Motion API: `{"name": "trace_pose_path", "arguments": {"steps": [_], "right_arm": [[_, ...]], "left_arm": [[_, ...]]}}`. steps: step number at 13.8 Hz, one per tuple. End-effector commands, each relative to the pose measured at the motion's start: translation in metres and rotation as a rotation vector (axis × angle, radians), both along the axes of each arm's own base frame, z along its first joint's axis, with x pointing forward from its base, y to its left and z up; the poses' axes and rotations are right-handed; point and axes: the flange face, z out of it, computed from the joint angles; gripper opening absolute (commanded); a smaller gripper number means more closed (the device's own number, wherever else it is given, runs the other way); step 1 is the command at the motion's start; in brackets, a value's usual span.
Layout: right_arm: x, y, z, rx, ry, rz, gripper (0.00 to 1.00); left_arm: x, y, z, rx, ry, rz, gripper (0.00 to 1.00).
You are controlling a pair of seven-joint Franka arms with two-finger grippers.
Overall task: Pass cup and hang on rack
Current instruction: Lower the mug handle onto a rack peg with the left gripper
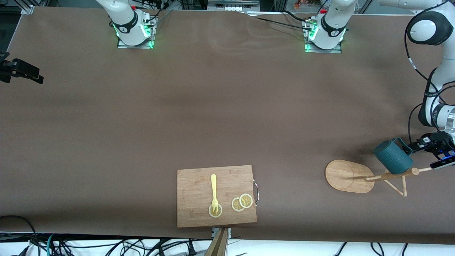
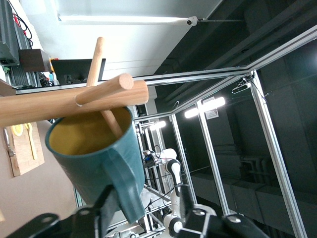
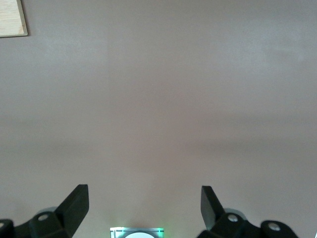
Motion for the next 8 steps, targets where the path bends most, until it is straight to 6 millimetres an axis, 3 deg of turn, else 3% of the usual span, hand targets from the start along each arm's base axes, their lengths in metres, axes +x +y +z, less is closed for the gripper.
{"name": "trace_pose_path", "arguments": {"steps": [1, 3, 5, 8], "right_arm": [[-0.004, -0.003, 0.002, 0.016, -0.009, 0.008, 1.0], [-0.003, -0.003, 0.002, 0.016, -0.01, 0.008, 1.0], [-0.004, -0.003, 0.002, 0.016, -0.009, 0.008, 1.0], [-0.004, -0.003, 0.002, 0.016, -0.009, 0.008, 1.0]], "left_arm": [[0.001, 0.02, 0.011, 0.041, -0.015, -0.002, 1.0], [-0.001, 0.027, 0.028, 0.128, -0.025, -0.04, 1.0], [-0.002, 0.037, 0.058, 0.273, -0.03, -0.092, 1.0], [-0.003, 0.036, 0.133, 0.547, -0.024, -0.186, 1.0]]}}
